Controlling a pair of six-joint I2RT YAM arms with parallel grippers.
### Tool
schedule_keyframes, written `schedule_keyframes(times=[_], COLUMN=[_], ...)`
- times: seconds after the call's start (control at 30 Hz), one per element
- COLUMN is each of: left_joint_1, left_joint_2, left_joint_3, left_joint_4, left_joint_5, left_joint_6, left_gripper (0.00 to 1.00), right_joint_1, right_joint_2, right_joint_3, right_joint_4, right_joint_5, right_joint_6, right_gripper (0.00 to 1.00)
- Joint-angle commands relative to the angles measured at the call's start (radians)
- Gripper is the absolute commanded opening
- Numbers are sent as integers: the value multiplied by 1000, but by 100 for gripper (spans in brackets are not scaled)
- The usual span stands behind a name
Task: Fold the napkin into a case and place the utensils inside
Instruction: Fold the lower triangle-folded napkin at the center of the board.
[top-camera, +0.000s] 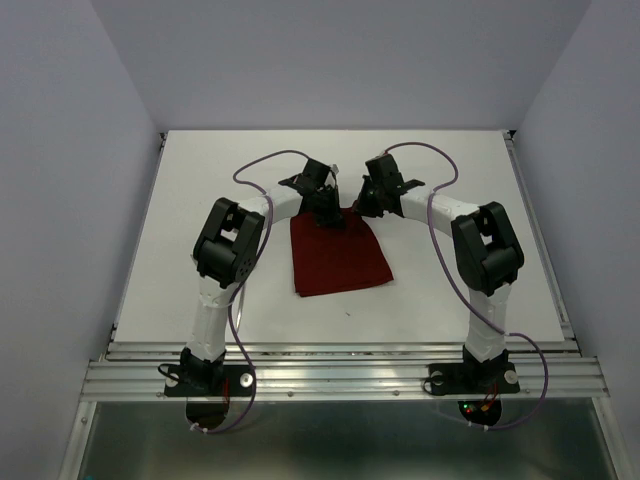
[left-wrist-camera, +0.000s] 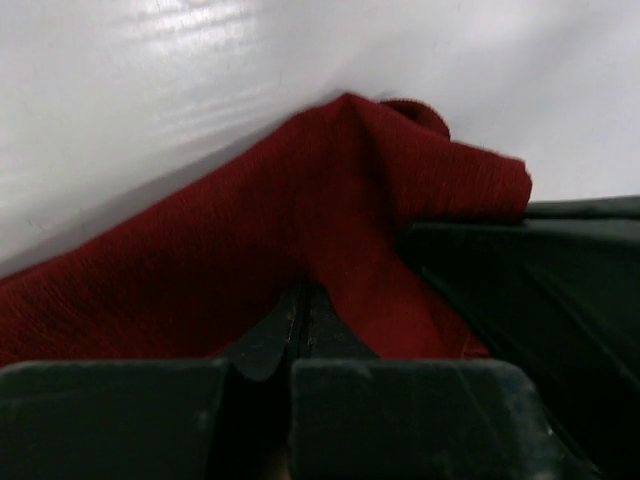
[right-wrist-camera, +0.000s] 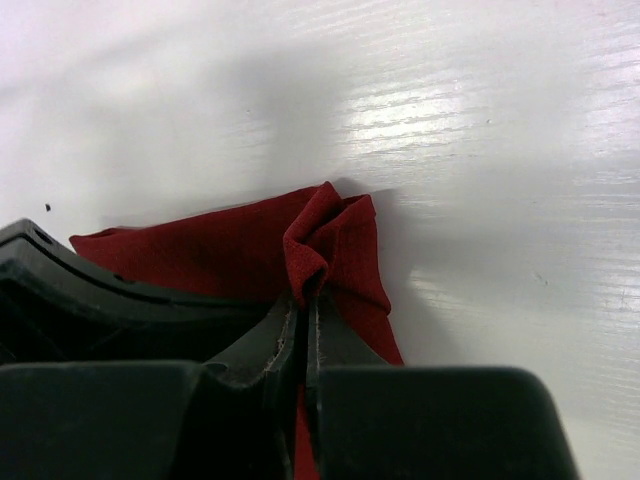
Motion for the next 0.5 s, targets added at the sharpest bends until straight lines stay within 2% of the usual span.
schedule_keyframes(times=[0.0,0.47], left_joint_1=[1,-13], left_joint_2=[-96,-66], left_joint_3=[-63,-46], left_joint_4=[31,67], left_joint_5=[68,109], left_joint_6=[-13,-49], left_gripper=[0,0], right_joint_1=[9,9], right_joint_2=[-22,-19], right_joint_3=[1,6], right_joint_4=[39,37], right_joint_5=[24,17], right_joint_6=[8,7], right_gripper=[1,1])
